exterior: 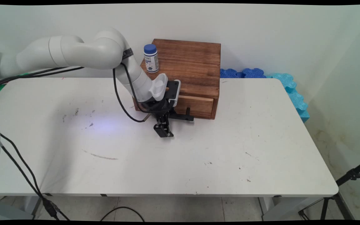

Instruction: Open the drawer

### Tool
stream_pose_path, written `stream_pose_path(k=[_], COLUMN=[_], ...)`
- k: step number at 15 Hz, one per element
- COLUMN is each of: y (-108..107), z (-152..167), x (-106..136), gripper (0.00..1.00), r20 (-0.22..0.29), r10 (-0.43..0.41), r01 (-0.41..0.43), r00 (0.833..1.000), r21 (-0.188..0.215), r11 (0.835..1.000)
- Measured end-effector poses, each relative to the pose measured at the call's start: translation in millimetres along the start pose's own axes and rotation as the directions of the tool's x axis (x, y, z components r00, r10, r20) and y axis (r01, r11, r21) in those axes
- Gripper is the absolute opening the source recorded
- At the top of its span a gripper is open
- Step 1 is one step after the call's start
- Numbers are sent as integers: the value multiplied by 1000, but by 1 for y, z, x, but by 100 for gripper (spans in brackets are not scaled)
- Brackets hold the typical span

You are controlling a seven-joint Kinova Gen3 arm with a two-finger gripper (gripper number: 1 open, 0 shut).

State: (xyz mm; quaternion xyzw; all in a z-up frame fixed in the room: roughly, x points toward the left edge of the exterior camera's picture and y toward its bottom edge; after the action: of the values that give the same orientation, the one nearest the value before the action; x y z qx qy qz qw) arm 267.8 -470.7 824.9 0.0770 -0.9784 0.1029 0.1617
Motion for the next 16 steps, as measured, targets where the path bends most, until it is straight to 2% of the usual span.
stream_pose_path(k=[8,16], y=[19,50], z=[-3,-10], x=[5,9], gripper=[100,100], r20=[8,8], r10=[-21,-33], r01=[21,33], r00=[1000,999], r21=[-23,-55], r11=[1000,998])
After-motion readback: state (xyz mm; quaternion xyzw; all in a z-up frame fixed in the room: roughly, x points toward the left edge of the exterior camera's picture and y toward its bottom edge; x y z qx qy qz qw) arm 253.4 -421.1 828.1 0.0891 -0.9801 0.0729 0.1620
